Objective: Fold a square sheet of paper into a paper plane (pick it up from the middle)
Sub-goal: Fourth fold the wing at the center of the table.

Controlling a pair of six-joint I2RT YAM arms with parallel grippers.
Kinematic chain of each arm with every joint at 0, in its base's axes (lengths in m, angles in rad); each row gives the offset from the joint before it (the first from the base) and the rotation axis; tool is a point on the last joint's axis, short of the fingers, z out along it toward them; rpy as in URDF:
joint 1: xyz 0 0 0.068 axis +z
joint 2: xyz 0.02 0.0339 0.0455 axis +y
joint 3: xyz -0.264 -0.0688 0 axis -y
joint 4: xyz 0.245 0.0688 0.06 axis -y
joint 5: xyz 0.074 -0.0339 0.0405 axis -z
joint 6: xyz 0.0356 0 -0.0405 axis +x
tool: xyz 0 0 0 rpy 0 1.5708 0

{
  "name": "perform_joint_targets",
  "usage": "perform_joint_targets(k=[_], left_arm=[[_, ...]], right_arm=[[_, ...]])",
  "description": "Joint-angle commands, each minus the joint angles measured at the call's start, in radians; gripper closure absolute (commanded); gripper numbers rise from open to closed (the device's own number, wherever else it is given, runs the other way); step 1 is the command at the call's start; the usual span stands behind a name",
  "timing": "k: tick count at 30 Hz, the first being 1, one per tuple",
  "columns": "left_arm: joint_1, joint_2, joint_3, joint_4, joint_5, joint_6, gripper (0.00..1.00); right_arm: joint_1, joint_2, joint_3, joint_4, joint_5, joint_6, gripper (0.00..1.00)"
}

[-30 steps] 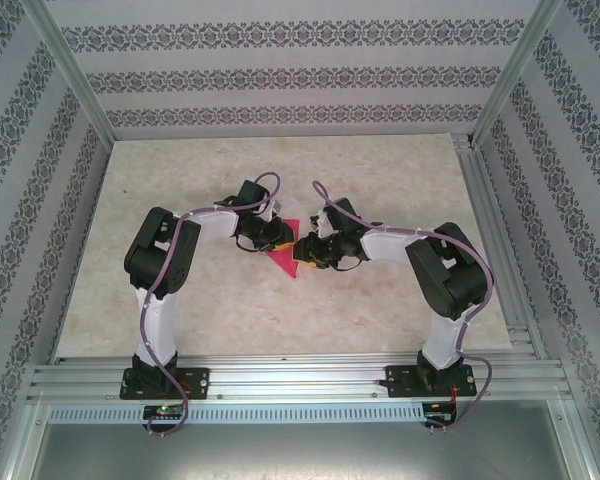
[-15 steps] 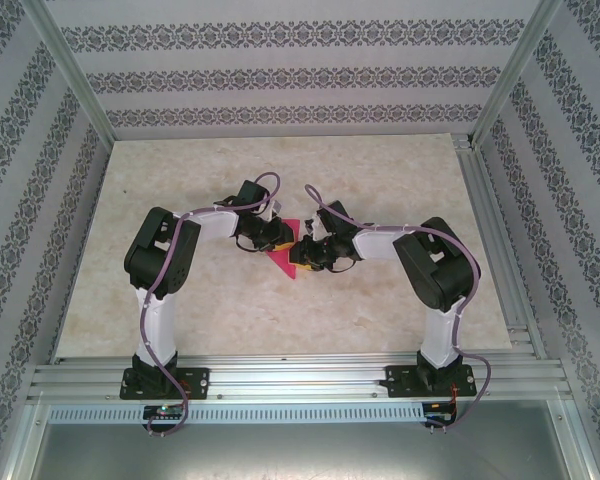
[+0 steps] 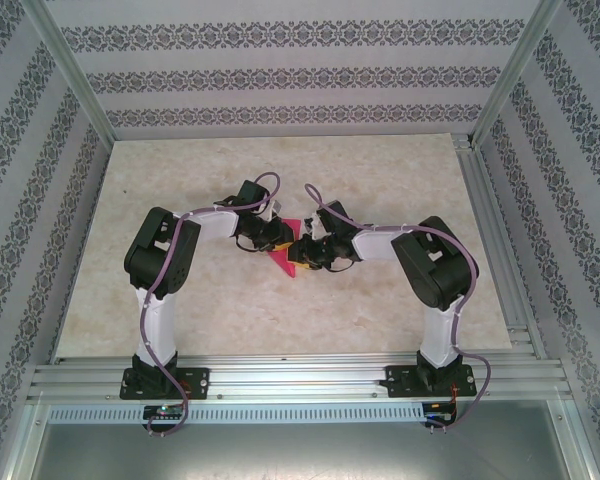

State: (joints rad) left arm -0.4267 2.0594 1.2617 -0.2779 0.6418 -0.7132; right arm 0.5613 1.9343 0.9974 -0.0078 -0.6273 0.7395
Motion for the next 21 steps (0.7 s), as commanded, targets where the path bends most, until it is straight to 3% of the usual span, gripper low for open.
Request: perform_joint_targets(k=[1, 7, 21], left_arm=[[-0.007, -0.004, 0.010, -0.006, -0.005, -0.003, 0.75], [-0.007, -0.004, 0.009, -0.006, -0.002, -0.002, 0.75], [-0.007, -0.010, 0.010, -0.008, -0.003, -0.002, 0.75]], right_arm=[[0.008, -0.074, -0.018, -0.061, 0.080, -0.037, 0.68], [0.008, -0.073, -0.018, -0.053, 0.089, -0.033, 0.65], [0.029, 0.000, 0.023, 0.029, 0.029, 0.007, 0.75]])
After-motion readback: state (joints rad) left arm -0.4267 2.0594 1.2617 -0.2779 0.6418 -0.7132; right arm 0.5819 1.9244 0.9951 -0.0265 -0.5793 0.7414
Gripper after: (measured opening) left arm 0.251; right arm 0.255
